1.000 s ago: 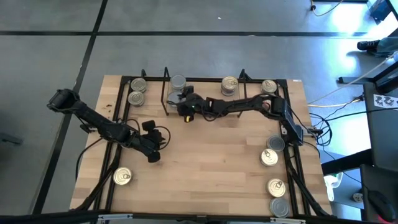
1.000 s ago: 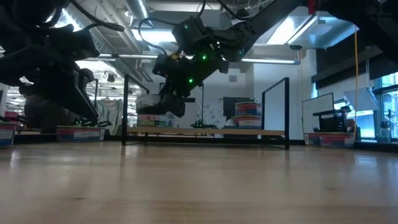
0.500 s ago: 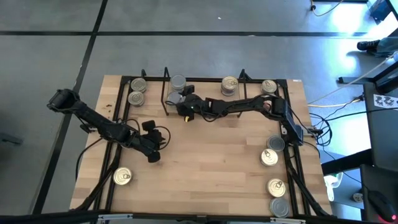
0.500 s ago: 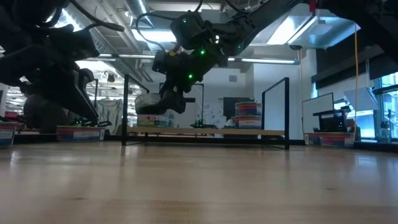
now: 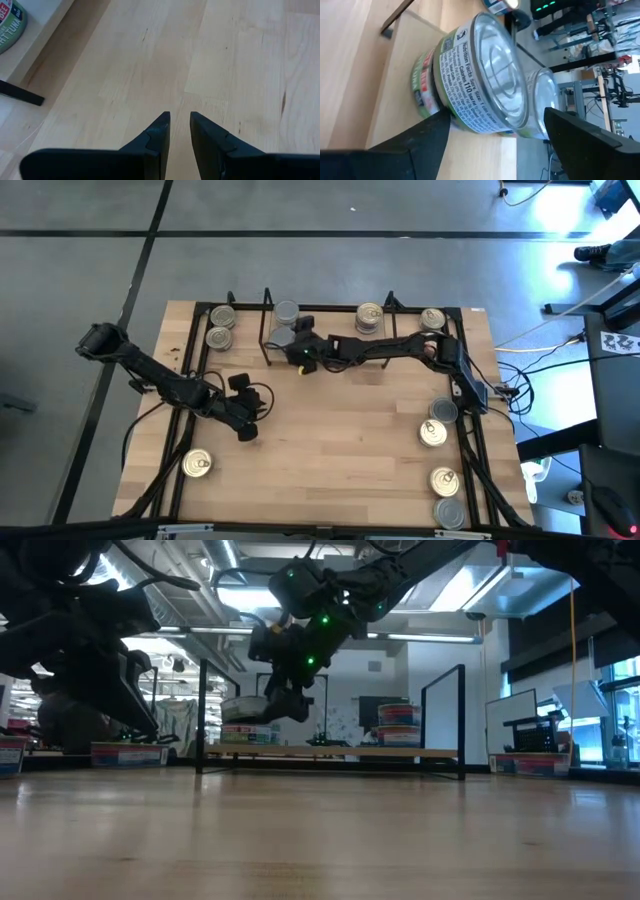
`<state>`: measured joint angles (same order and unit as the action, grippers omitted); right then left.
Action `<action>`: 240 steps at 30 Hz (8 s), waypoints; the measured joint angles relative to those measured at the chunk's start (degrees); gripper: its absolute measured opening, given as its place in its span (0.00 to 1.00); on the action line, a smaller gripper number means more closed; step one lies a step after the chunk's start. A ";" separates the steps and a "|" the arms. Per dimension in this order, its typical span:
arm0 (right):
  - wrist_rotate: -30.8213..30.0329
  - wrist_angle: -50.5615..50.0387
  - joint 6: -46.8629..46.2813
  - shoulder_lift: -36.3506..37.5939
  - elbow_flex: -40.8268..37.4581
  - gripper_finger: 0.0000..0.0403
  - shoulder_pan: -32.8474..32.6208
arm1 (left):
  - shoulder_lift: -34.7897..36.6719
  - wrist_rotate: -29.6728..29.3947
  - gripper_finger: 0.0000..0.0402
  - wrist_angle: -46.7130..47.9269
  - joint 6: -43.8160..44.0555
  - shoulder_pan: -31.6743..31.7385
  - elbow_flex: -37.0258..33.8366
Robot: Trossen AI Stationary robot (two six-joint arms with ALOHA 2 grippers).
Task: Stack canned seafood by type on shelf
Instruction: Stack the green white tuna can on top of the other green white tuna can on the shelf, then put the blue pink tuna can on the shelf aligned with the stacked blue pink tuna cans
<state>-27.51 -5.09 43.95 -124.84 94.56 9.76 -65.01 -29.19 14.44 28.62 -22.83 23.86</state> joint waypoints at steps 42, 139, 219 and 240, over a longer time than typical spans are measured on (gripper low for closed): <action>4.88 -27.31 -29.06 7.57 0.00 0.79 -2.98 | -0.02 0.07 0.18 -0.42 -0.43 -0.11 0.04; 12.67 -40.17 -133.56 43.45 -51.89 0.79 -45.26 | -24.11 0.42 0.56 -30.00 -5.18 -3.69 7.17; -4.03 1.95 -61.59 21.76 -32.50 0.79 -36.52 | -27.67 6.74 0.47 -41.70 -11.45 1.13 10.78; -11.98 -2.87 -72.31 24.06 -40.56 0.79 -42.00 | -37.13 12.98 0.40 -34.93 -16.79 5.36 19.36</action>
<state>-39.49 -7.96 -28.36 -100.77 54.00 -32.24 -102.14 -16.21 -20.49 11.84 -17.47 43.22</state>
